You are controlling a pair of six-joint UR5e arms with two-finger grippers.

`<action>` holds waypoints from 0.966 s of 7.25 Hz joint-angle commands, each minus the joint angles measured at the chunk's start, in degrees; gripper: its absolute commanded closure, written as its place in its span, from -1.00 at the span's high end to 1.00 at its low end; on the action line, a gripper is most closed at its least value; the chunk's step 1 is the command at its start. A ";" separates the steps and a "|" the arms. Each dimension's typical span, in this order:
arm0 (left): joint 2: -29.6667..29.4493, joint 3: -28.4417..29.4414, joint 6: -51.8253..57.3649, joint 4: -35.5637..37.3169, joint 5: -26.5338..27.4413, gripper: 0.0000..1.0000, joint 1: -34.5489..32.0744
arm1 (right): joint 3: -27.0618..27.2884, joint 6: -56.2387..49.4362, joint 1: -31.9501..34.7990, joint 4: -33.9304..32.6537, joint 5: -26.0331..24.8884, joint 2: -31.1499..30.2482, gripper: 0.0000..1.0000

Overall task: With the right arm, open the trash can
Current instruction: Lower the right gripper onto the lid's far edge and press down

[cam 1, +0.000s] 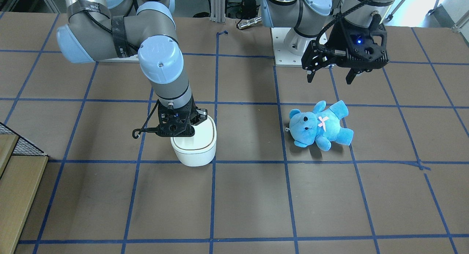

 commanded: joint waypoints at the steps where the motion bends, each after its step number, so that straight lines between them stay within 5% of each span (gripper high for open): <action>1: 0.00 0.00 0.00 0.00 0.00 1.00 0.03 | 0.78 0.10 -0.02 -1.49 -0.01 0.05 -1.00; 7: 0.00 0.00 0.00 0.00 0.00 1.00 0.03 | -6.40 0.80 -0.46 9.01 0.08 -4.33 -1.00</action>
